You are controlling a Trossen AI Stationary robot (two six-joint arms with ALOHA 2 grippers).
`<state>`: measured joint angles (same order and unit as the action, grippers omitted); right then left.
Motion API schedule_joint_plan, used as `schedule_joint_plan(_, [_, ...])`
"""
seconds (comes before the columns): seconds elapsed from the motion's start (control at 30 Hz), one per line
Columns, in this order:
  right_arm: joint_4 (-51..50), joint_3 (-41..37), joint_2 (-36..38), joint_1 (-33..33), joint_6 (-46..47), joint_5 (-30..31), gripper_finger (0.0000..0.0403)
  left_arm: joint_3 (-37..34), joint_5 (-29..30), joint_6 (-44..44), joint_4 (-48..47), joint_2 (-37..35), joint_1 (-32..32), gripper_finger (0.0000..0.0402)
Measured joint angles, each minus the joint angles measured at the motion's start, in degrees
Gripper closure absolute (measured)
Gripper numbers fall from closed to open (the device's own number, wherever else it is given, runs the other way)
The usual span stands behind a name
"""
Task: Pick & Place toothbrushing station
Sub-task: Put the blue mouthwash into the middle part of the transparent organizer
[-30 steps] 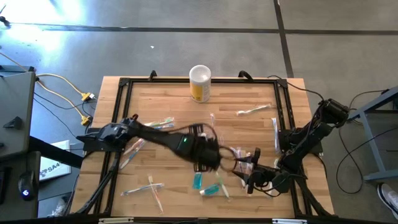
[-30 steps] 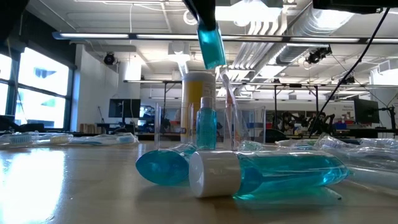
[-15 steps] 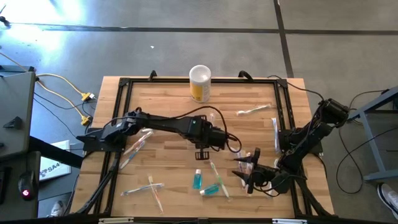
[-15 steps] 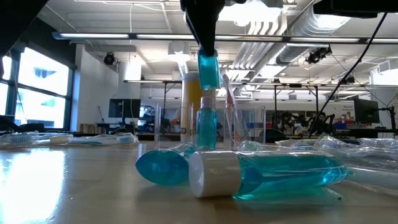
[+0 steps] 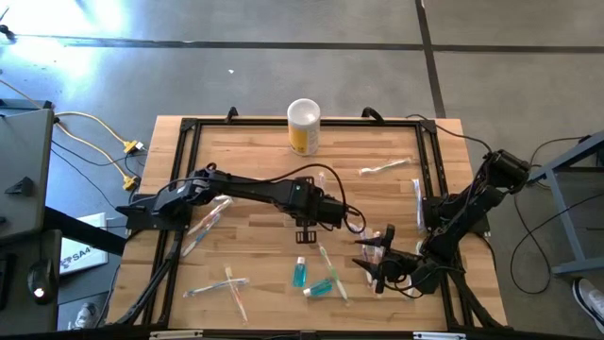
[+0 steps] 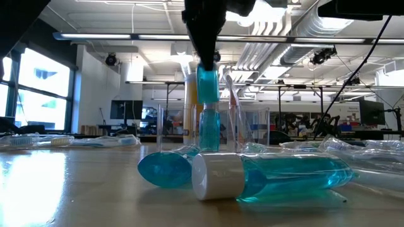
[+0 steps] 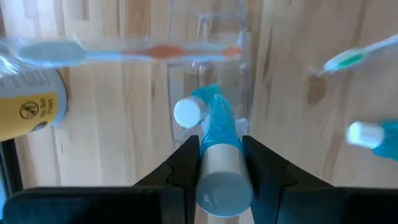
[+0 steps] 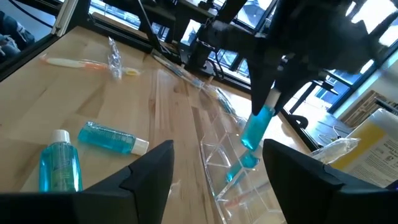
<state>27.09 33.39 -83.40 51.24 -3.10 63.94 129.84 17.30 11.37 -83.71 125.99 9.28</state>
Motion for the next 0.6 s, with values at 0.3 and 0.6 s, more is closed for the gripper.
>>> schedule_joint_plan(0.3, [-0.21, -0.01, 0.00, -0.01, 0.01, -0.02, 0.0165, -4.78, -0.75, -0.88, 3.09, 0.04, -0.67, 0.0313])
schedule_joint_plan(0.6, [-0.27, -0.01, 0.00, -0.02, 0.05, -0.01, 0.0165, -5.82, -2.46, -3.65, 7.59, 0.04, -0.68, 0.0313])
